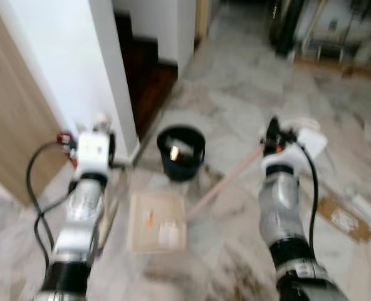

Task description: Sweep floor

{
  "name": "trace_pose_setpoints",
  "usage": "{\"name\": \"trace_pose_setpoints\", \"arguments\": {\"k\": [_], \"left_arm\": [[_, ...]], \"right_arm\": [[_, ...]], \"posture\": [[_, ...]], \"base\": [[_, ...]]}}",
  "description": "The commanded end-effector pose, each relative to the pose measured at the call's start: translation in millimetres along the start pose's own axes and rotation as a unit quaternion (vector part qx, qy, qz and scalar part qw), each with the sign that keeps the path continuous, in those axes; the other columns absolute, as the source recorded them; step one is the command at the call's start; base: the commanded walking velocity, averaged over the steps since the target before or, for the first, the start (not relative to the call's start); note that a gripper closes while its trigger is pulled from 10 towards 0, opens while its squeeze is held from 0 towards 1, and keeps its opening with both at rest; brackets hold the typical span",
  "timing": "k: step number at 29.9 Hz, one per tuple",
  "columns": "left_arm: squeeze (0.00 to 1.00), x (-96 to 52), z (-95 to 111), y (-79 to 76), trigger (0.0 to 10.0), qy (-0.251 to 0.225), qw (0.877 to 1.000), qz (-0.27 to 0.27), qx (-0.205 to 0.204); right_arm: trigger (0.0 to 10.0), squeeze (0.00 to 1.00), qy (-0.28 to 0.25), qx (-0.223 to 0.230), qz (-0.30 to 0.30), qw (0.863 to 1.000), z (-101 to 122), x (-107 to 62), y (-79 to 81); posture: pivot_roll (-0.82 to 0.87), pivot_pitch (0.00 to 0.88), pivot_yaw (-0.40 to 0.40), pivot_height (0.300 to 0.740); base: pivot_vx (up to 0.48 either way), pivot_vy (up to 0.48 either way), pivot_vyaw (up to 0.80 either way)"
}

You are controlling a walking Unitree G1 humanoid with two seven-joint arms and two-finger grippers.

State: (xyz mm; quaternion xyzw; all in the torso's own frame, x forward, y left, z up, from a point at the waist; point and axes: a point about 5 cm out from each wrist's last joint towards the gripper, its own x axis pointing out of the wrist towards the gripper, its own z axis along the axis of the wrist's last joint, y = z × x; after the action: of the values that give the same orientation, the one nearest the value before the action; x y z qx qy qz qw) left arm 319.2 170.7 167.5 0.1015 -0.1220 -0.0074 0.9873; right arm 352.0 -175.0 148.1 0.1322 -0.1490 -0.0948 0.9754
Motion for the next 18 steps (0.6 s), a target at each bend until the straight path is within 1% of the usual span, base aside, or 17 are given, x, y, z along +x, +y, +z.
{"name": "trace_pose_setpoints", "arguments": {"k": [1, 4, 7, 10, 11, 16, 18], "left_arm": [[0.0, 2.7, 9.7, 2.0, 10.0, -0.022, 1.0, -0.004, 0.01], [0.0, 2.0, 9.5, 0.0, 10.0, -0.023, 1.0, -0.006, 0.006], [0.0, 2.6, 10.7, 1.3, 10.0, -0.024, 1.0, 0.001, 0.008], [0.0, 3.6, 12.2, 3.0, 10.0, -0.026, 1.0, 0.004, 0.002], [0.0, 3.6, 12.2, 3.0, 10.0, -0.026, 1.0, 0.004, 0.002], [0.0, 3.4, 12.6, 5.0, 10.0, -0.027, 1.0, 0.009, 0.002], [0.0, 3.4, 12.6, 5.2, 10.0, -0.027, 1.0, 0.01, 0.002]], "right_arm": [[10.0, 0.0, -0.028, 0.013, 0.012, 0.999, 11.5, 5.5, 11.0], [10.0, 0.0, -0.03, 0.015, 0.011, 0.999, 12.5, 6.0, 11.4], [10.0, 0.0, -0.037, 0.016, 0.012, 0.999, 15.7, 6.7, 11.8], [10.0, 0.0, -0.065, 0.019, 0.013, 0.998, 25.0, 8.2, 12.9], [10.0, 0.0, -0.065, 0.019, 0.013, 0.998, 25.0, 8.2, 12.9], [10.0, 0.0, -0.118, 0.018, 0.0, 0.993, 43.9, 11.1, 11.8], [10.0, 0.0, -0.124, 0.017, 0.0, 0.992, 46.3, 11.7, 12.3]], "posture": [[0.14, 0.03, -0.019, 0.74], [0.14, 0.035, -0.018, 0.74], [0.14, 0.037, -0.019, 0.74], [0.14, 0.044, -0.021, 0.74], [0.14, 0.044, -0.021, 0.74], [0.14, 0.049, -0.025, 0.74], [0.14, 0.049, -0.025, 0.74]], "base": [[0.0, 0.0, 0.0], [0.0, 0.0, 0.0], [0.0, 0.0, 0.0], [0.0, 0.0, 0.0], [0.0, 0.0, 0.0], [0.0, 0.0, 0.0], [0.0, 0.0, 0.0]]}}
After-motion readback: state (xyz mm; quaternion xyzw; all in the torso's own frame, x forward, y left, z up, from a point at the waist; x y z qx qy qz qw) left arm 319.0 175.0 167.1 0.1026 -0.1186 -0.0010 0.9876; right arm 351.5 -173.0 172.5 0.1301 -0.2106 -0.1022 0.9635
